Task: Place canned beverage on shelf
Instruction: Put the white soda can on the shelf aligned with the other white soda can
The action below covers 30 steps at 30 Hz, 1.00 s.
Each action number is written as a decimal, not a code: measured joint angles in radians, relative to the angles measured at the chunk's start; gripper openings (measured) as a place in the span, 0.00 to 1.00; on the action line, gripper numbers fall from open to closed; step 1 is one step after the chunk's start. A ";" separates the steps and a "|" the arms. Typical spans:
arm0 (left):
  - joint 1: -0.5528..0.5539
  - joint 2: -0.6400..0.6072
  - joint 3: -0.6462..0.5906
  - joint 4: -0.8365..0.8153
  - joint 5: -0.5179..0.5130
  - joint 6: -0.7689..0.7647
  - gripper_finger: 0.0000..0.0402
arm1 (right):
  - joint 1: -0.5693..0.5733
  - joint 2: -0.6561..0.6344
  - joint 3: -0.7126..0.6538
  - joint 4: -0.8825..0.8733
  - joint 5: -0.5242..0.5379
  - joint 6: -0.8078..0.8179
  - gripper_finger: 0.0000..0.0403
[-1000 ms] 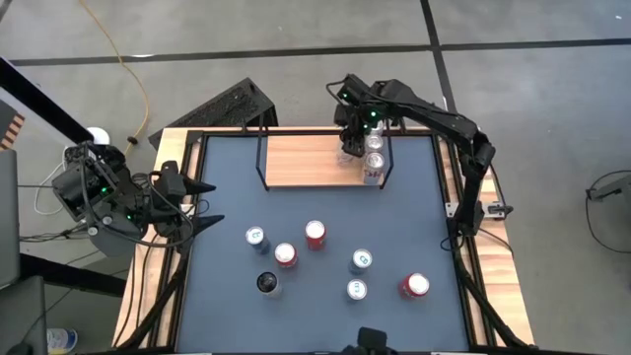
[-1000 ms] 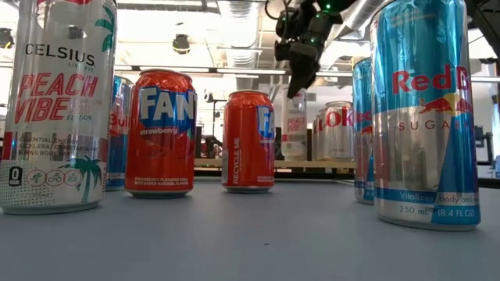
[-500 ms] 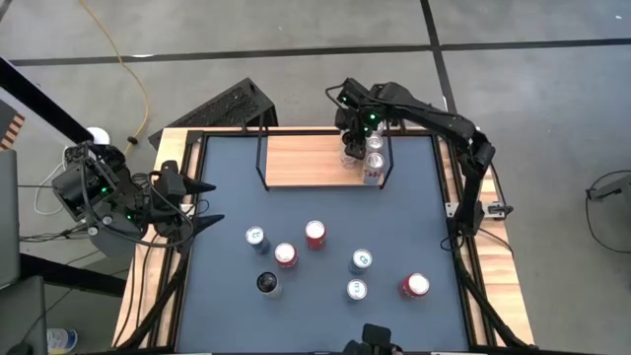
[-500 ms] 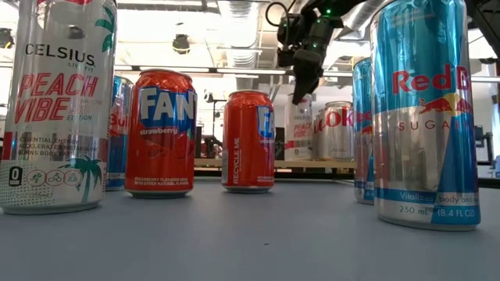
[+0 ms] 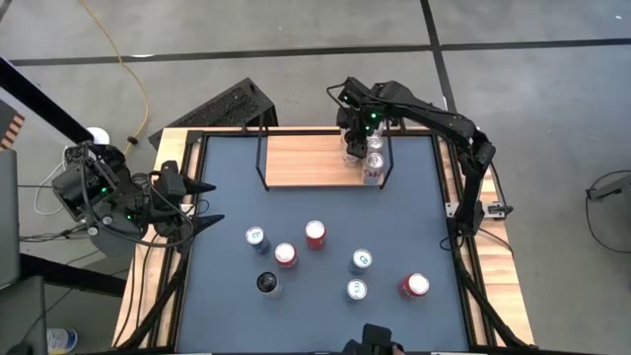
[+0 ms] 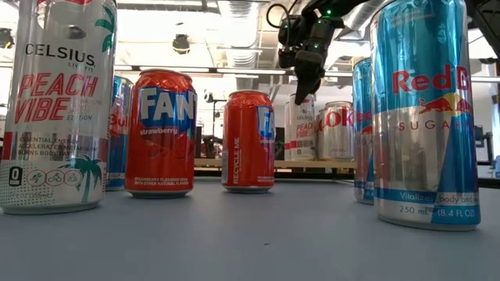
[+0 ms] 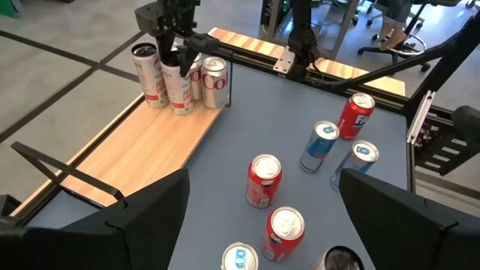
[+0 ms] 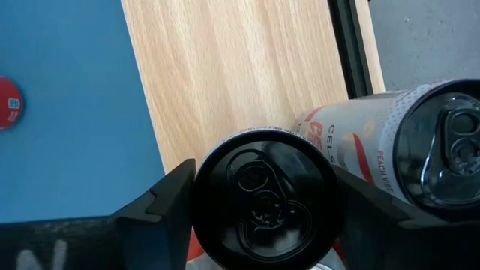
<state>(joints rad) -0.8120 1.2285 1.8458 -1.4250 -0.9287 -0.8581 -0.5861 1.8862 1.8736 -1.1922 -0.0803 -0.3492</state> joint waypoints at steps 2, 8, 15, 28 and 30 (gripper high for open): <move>0.000 0.000 0.000 0.000 0.000 0.000 0.83 | 0.000 0.000 0.000 0.002 0.000 0.001 0.63; 0.000 0.000 0.000 0.000 0.000 0.000 0.83 | 0.000 0.000 0.000 0.004 0.000 0.004 0.63; 0.000 0.000 0.000 0.000 0.001 0.000 0.83 | 0.002 0.000 0.000 0.024 0.004 0.004 0.65; 0.000 0.000 0.000 0.000 0.001 0.000 0.83 | 0.010 -0.001 0.000 -0.059 0.031 0.004 0.74; 0.000 0.000 0.000 0.000 0.001 0.000 0.83 | 0.010 -0.001 0.000 -0.059 0.031 0.003 0.74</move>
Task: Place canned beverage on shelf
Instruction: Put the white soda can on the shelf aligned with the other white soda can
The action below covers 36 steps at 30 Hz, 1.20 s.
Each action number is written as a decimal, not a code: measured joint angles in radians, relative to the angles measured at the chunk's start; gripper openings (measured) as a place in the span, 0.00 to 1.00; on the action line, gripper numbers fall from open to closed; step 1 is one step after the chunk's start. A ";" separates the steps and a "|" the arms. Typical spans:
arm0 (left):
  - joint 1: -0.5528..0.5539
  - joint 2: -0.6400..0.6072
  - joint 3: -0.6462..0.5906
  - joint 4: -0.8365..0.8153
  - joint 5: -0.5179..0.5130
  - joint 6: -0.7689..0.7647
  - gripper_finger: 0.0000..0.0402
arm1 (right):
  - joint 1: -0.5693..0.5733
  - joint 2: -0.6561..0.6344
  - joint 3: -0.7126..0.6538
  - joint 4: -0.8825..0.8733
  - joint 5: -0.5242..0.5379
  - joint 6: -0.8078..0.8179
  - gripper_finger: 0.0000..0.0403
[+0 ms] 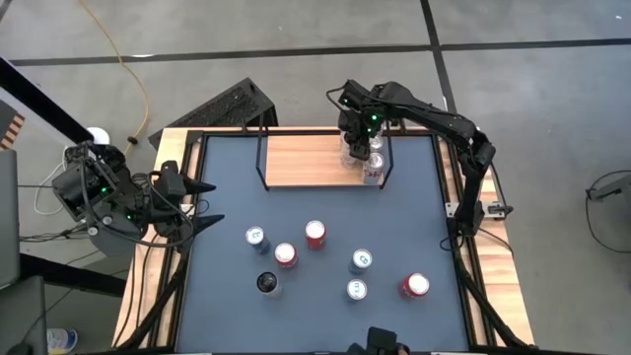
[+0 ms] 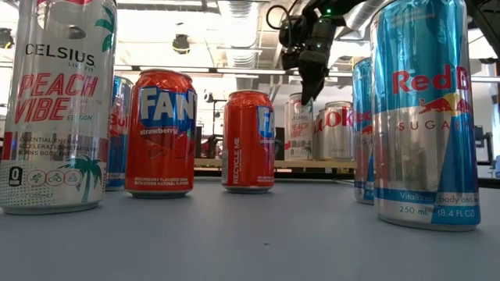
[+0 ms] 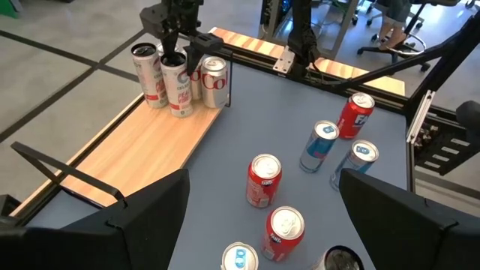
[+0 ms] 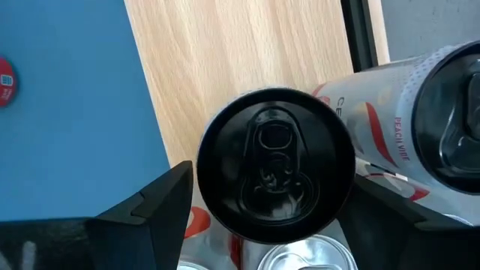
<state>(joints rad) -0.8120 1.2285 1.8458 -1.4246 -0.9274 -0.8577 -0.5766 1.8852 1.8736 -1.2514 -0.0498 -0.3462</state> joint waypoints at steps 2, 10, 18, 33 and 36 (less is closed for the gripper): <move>0.000 0.000 0.000 0.000 0.000 0.000 0.83 | 0.000 -0.003 0.000 0.001 0.000 0.000 0.74; 0.000 0.000 0.000 0.000 0.000 0.000 0.83 | 0.000 -0.003 0.002 -0.002 0.050 -0.004 0.74; 0.000 0.000 0.000 0.000 0.000 0.000 0.83 | -0.002 -0.003 0.111 -0.036 0.049 -0.007 0.74; 0.000 0.000 0.000 0.000 0.006 0.000 0.83 | 0.039 -0.004 0.341 -0.176 0.056 0.004 0.70; 0.000 0.000 0.000 0.000 0.006 0.000 0.83 | 0.077 -0.003 0.359 -0.124 0.089 -0.015 0.63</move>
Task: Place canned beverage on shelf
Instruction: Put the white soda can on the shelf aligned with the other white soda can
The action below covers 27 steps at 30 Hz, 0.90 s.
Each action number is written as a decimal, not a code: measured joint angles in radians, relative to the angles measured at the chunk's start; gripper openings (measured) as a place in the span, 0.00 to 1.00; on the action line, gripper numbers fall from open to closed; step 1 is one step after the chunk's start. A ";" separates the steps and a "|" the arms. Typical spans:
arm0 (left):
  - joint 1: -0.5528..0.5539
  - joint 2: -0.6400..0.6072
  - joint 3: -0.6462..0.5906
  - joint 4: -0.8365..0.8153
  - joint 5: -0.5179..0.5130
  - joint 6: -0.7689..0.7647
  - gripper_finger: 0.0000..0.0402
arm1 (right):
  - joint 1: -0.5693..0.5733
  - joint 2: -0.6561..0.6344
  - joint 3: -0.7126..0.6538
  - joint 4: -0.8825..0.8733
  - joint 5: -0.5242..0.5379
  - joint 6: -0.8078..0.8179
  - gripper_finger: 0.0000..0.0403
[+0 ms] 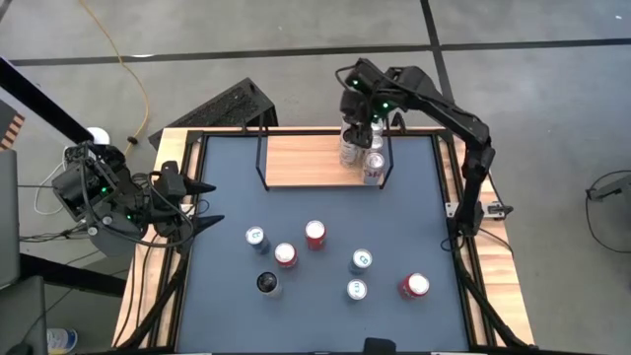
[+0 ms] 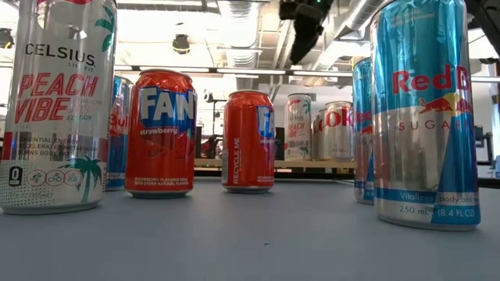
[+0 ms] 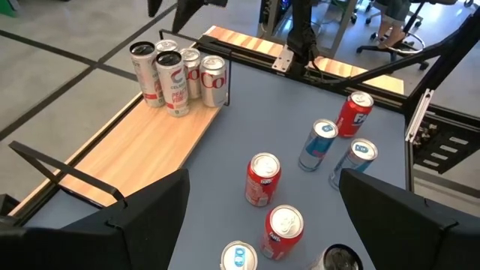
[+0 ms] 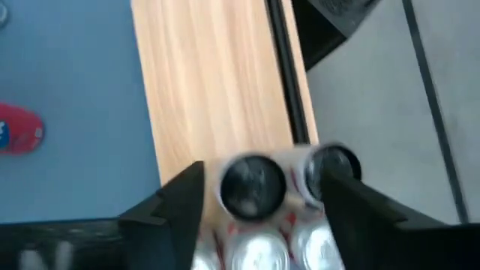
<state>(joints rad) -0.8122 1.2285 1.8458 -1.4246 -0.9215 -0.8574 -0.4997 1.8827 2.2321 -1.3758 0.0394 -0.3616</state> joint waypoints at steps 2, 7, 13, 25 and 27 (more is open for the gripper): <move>0.000 0.000 0.000 0.000 0.000 0.000 0.83 | 0.018 0.003 -0.016 0.035 0.003 -0.011 0.53; 0.000 0.000 0.000 0.000 -0.003 -0.001 0.83 | 0.032 0.004 -0.115 0.121 0.007 -0.009 0.23; 0.000 0.000 0.000 0.001 -0.009 -0.001 0.83 | 0.016 0.005 -0.211 0.171 0.010 -0.006 0.02; 0.000 0.000 0.000 0.000 -0.010 -0.004 0.83 | 0.015 0.005 -0.275 0.180 -0.010 -0.005 0.01; 0.000 0.000 0.000 0.000 -0.010 -0.004 0.83 | 0.015 0.005 -0.274 0.173 -0.009 -0.004 0.00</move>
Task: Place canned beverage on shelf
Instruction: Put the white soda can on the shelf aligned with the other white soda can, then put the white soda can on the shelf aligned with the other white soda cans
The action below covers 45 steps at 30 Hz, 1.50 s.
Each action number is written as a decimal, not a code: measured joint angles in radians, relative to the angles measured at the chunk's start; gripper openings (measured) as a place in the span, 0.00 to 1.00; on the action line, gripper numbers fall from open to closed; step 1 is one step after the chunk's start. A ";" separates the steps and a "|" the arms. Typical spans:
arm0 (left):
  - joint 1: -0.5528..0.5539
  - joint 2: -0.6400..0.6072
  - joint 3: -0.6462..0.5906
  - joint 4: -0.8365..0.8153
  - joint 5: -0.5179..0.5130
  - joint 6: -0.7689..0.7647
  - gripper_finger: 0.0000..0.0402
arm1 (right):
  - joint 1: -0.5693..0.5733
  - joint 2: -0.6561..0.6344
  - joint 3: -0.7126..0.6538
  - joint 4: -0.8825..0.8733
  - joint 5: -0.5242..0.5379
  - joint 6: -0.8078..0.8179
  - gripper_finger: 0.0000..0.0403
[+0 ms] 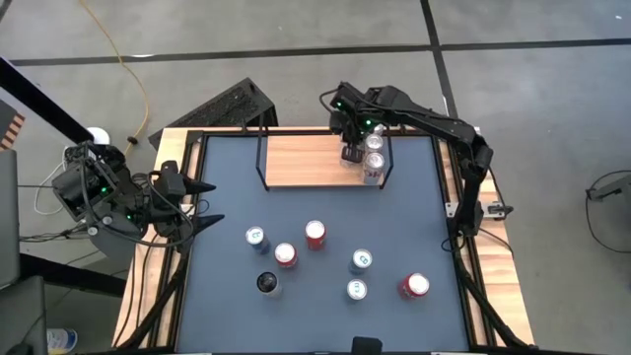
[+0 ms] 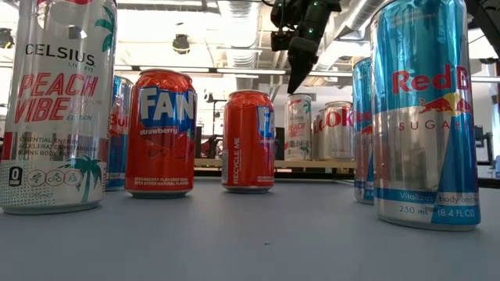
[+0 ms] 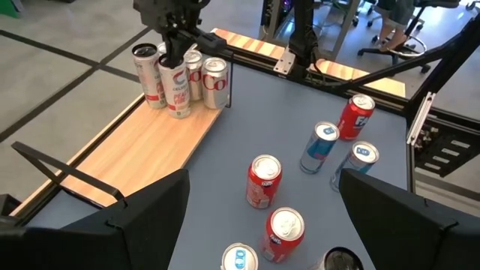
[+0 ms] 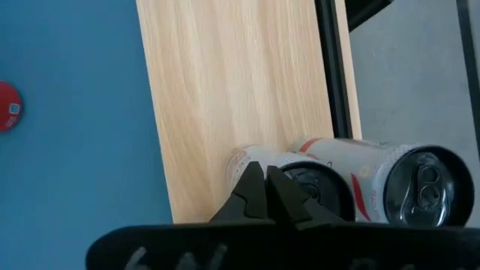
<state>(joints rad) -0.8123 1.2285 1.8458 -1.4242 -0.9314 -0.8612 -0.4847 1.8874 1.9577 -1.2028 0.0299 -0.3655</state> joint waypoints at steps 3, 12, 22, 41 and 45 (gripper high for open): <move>0.000 0.000 0.000 0.000 0.000 0.000 0.83 | -0.008 0.000 0.000 -0.025 0.008 0.001 0.00; 0.000 0.000 0.000 0.000 0.000 0.015 0.83 | -0.005 -0.001 0.011 -0.037 0.023 0.006 0.00; 0.000 0.000 0.000 0.005 0.010 -0.011 0.83 | 0.098 -0.054 0.272 -0.205 -0.051 0.119 0.00; 0.036 0.000 0.000 0.148 -0.051 0.027 0.83 | 0.678 -0.627 0.209 -0.368 0.322 0.902 0.00; 0.072 0.000 0.000 0.152 -0.011 0.027 0.83 | 0.831 -0.709 0.018 -0.367 0.468 1.067 0.00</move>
<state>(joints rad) -0.7404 1.2285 1.8462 -1.2718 -0.9428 -0.8341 0.3458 1.1784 1.9753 -1.5701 0.4974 0.7018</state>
